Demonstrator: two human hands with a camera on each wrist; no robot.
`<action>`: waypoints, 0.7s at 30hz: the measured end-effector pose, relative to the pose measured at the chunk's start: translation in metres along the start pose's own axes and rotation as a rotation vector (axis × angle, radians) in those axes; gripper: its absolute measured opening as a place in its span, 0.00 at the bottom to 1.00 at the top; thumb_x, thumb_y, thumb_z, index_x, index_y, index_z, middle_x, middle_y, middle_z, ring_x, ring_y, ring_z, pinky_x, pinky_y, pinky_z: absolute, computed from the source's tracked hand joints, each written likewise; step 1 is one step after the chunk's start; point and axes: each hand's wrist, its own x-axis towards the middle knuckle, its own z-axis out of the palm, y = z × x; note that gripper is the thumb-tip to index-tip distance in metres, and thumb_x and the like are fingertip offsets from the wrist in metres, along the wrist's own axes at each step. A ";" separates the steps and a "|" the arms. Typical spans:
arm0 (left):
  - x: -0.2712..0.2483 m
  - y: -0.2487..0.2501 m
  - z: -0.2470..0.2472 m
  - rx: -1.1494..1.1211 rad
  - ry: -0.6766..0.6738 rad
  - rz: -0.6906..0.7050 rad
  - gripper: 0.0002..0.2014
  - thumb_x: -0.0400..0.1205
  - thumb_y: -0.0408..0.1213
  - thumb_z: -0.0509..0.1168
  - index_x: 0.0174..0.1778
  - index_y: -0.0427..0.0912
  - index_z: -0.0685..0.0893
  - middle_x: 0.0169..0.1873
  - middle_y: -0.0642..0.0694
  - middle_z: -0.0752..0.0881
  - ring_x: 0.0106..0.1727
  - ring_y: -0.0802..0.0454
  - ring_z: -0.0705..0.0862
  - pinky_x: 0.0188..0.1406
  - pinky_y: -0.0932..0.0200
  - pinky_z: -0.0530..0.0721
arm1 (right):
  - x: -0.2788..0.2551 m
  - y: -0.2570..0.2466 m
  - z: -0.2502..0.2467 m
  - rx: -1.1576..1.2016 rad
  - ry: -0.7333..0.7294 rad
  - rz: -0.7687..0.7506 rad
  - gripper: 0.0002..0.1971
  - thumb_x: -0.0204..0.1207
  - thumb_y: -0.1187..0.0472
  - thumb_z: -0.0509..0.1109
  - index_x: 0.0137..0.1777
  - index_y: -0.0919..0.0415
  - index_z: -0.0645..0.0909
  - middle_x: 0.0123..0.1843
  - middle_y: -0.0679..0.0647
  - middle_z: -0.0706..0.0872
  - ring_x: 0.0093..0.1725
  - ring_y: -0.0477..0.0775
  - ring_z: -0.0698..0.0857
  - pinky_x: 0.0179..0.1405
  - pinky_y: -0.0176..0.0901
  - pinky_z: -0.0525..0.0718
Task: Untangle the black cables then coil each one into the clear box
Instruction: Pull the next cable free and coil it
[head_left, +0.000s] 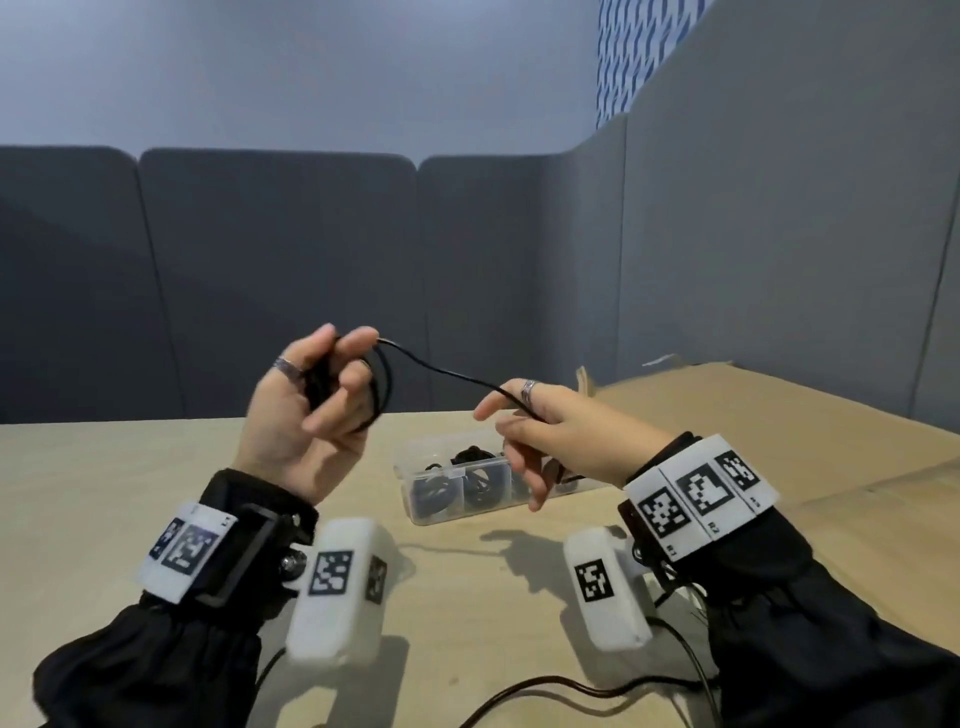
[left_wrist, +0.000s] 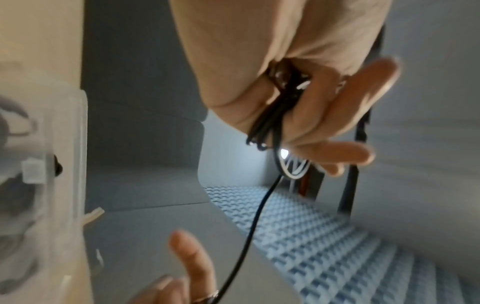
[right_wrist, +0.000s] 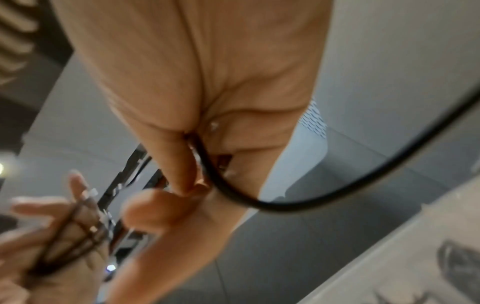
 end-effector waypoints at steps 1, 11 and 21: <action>0.001 0.004 -0.004 -0.067 0.045 0.039 0.08 0.63 0.43 0.68 0.31 0.44 0.89 0.19 0.52 0.80 0.08 0.59 0.66 0.06 0.71 0.59 | -0.001 -0.001 0.000 0.084 -0.012 -0.002 0.04 0.85 0.64 0.58 0.56 0.62 0.72 0.29 0.55 0.77 0.22 0.51 0.75 0.26 0.47 0.86; 0.008 0.002 -0.012 -0.129 0.204 0.348 0.16 0.83 0.41 0.55 0.60 0.38 0.82 0.55 0.43 0.89 0.60 0.48 0.86 0.54 0.58 0.86 | 0.000 0.008 -0.010 -0.306 -0.001 0.031 0.12 0.69 0.61 0.78 0.30 0.53 0.79 0.30 0.55 0.87 0.26 0.49 0.77 0.26 0.37 0.76; 0.017 -0.021 -0.015 0.615 0.219 0.173 0.14 0.88 0.36 0.52 0.68 0.38 0.71 0.53 0.38 0.87 0.51 0.44 0.88 0.58 0.50 0.81 | -0.015 -0.024 0.019 -0.252 -0.368 -0.192 0.07 0.78 0.56 0.70 0.49 0.58 0.86 0.37 0.69 0.78 0.35 0.60 0.72 0.35 0.37 0.71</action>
